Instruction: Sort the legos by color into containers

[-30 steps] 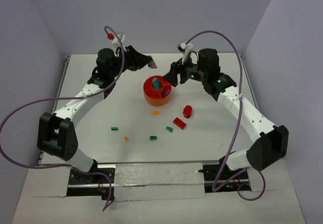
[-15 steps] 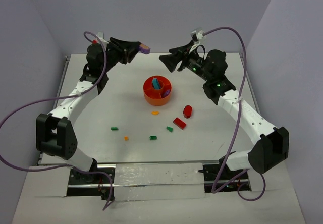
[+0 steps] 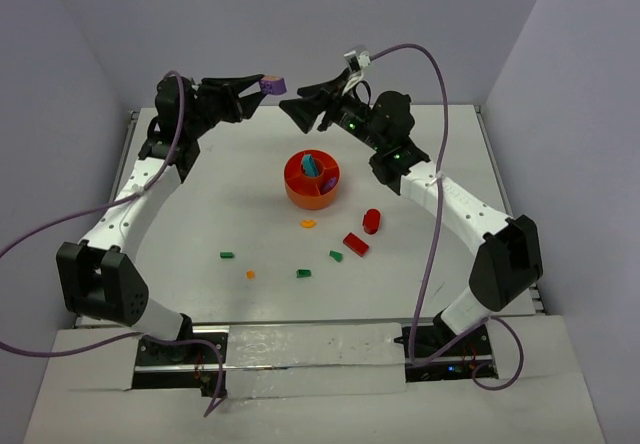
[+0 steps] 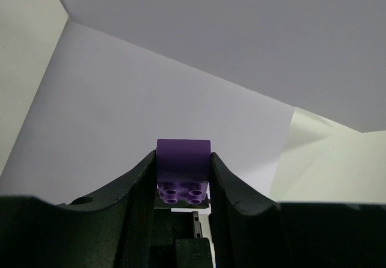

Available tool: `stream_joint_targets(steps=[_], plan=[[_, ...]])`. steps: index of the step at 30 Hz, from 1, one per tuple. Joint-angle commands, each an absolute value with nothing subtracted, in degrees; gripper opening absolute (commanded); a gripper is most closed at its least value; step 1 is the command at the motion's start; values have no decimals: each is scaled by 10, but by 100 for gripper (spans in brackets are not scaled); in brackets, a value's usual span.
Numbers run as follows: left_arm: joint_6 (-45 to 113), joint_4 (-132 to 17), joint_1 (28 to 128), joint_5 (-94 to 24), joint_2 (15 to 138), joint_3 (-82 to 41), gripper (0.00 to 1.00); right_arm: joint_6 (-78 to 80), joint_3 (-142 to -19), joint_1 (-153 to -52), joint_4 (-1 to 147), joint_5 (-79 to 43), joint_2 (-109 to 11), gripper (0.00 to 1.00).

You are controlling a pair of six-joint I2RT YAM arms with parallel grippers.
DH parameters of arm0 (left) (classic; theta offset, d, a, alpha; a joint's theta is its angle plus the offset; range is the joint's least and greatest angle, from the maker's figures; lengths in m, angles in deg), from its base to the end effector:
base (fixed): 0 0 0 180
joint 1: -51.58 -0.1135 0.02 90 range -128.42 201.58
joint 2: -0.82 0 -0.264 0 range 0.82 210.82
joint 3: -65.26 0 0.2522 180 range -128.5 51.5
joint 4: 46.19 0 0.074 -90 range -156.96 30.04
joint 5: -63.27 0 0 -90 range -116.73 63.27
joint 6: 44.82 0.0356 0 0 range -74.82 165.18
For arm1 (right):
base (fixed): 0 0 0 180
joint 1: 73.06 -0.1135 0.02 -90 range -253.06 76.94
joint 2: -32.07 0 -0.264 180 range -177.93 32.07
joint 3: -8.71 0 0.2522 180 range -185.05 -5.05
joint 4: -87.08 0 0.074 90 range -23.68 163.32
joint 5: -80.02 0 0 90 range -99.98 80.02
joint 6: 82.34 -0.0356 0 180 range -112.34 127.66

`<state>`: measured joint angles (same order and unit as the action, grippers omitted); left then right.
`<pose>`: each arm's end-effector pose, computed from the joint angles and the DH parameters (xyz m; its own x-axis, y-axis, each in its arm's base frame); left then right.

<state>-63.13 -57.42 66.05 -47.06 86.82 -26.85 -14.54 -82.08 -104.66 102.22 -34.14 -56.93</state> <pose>0.3448 -0.1018 0.3941 -0.5134 -0.7869 0.3423 -0.2609 -0.2369 -0.9358 0.3069 0.2059 0.4163 -0.0770 0.3574 -0.9308 -0.8451 0.4719 0.2511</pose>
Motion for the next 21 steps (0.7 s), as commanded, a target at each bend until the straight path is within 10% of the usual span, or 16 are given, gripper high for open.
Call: stream_joint_targets(steps=[1, 13, 21], plan=[[-755, -646, 654, -488, 842, -297, 0, -133, -873, -1063, 1093, -324, -593, 74], [-778, -637, 654, -504, 848, -300, 0, -149, -919, -1073, 1123, -329, -660, 72], [-782, -649, 654, -508, 861, -313, 0, -148, -933, -1074, 1136, -329, -679, 45]])
